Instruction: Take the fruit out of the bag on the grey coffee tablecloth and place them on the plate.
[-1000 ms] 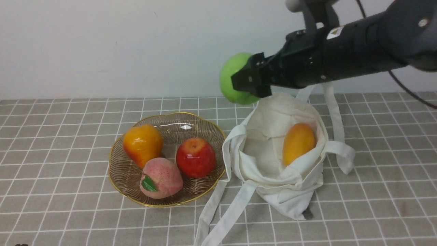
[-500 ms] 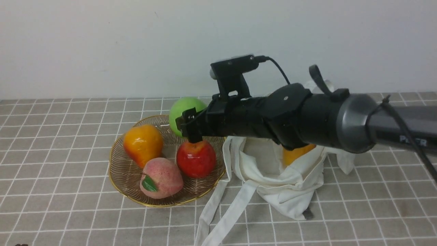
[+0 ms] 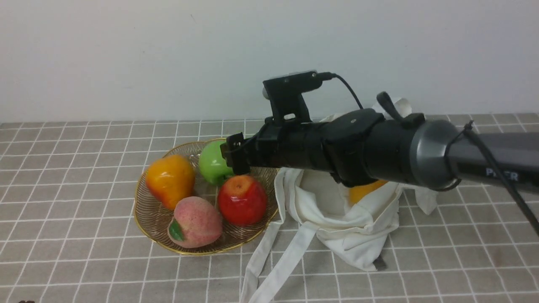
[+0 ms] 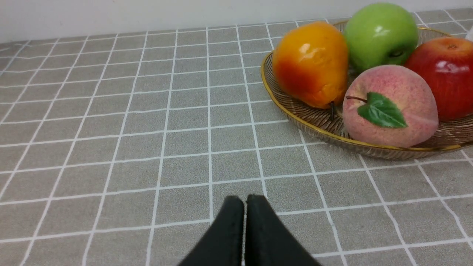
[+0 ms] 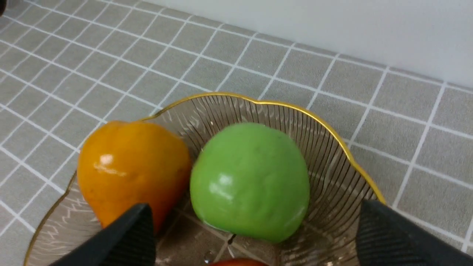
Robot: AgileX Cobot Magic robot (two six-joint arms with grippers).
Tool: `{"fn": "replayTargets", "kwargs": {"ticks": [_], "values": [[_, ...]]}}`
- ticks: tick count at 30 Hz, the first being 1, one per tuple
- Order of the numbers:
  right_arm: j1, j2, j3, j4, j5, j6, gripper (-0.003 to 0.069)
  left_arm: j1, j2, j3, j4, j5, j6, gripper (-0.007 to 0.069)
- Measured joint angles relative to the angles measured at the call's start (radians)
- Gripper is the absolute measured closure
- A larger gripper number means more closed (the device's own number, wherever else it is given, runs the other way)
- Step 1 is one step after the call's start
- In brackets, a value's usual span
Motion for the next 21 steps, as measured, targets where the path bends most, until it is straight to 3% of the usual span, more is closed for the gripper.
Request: {"fn": "replayTargets", "kwargs": {"ticks": [5, 9, 12, 13, 14, 15, 16, 19, 21], "values": [[-0.019, -0.091, 0.000, -0.122, 0.162, 0.025, -0.0026, 0.000, 0.000, 0.000, 0.000, 0.000, 0.000, 0.0632], [-0.068, -0.189, 0.000, -0.287, 0.425, 0.204, 0.0047, 0.000, 0.000, 0.000, 0.000, 0.000, 0.000, 0.0632], [-0.120, -0.268, 0.000, -0.486, 0.613, 0.422, 0.0169, 0.000, 0.000, 0.000, 0.000, 0.000, 0.000, 0.0632], [-0.125, -0.274, 0.000, -0.500, 0.622, 0.422, 0.0179, 0.000, 0.000, 0.000, 0.000, 0.000, 0.000, 0.0632], [-0.158, -0.313, 0.000, -0.603, 0.672, 0.508, 0.0270, 0.000, 0.000, 0.000, 0.000, 0.000, 0.000, 0.0632], [-0.168, -0.322, 0.000, -0.628, 0.681, 0.527, 0.0295, 0.000, 0.000, 0.000, 0.000, 0.000, 0.000, 0.0632], [-0.204, -0.352, 0.000, -0.706, 0.704, 0.587, 0.0403, 0.000, 0.000, 0.000, 0.000, 0.000, 0.000, 0.0632], [-0.297, -0.414, 0.000, -0.821, 0.767, 0.701, 0.0593, 0.000, 0.000, 0.000, 0.000, 0.000, 0.000, 0.0632], [-0.341, -0.448, 0.001, -0.850, 0.809, 0.734, 0.0640, 0.000, 0.000, 0.000, 0.000, 0.000, 0.000, 0.0632]]}}
